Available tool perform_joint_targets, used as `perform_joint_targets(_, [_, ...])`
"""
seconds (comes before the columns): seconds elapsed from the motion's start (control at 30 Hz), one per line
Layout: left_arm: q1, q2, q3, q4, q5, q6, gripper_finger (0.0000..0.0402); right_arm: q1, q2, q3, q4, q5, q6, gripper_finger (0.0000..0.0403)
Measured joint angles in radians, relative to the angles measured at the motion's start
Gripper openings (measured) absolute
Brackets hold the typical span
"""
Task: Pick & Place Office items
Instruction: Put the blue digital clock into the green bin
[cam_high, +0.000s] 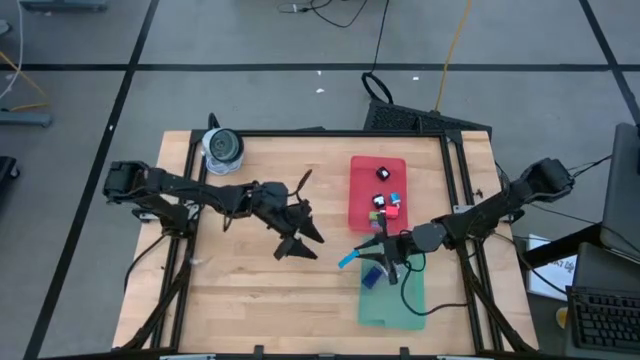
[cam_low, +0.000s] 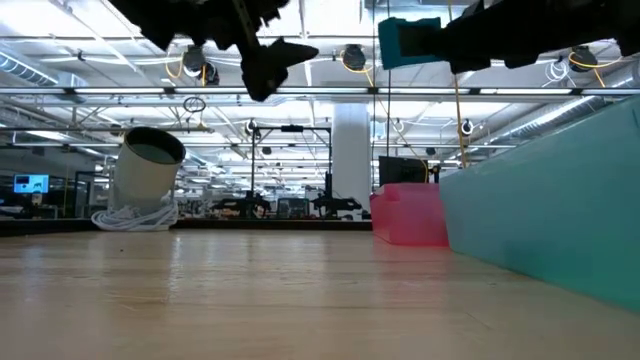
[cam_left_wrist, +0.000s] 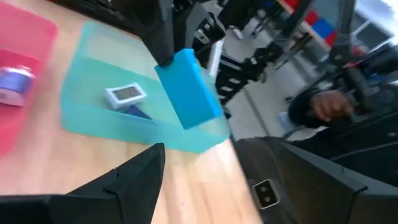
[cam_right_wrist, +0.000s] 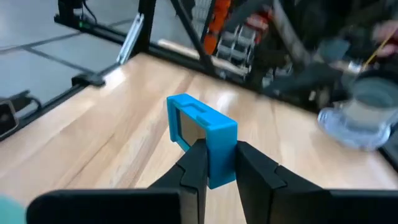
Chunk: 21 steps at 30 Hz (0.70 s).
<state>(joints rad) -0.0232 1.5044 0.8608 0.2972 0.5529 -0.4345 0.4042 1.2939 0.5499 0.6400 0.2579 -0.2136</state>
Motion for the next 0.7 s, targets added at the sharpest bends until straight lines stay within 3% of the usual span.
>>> perform_joint_targets(0.13, [-0.013,-0.094,0.0,-0.119,-0.122,0.086,0.0308,0.008,-0.053,0.0,-0.099,0.001,0.068,0.0051])
perform_joint_targets(0.23, [-0.033,-0.195,0.0,-0.244,-0.273,0.138,0.0308,0.021,-0.083,0.0,-0.139,0.001,0.094,0.0051])
perform_joint_targets(0.47, [-0.149,-0.411,0.0,-0.54,-0.79,0.17,0.0308,0.069,-0.155,0.0,-0.207,0.002,0.109,0.005])
perform_joint_targets(0.57, [-0.218,-0.485,-0.027,-0.567,-0.973,0.163,0.0308,0.09,-0.203,0.0,-0.271,0.001,0.137,0.005])
perform_joint_targets(0.7, [-0.285,-0.579,-0.125,-0.566,-1.08,0.163,0.0308,0.116,-0.275,0.0,-0.369,0.002,0.191,0.005])
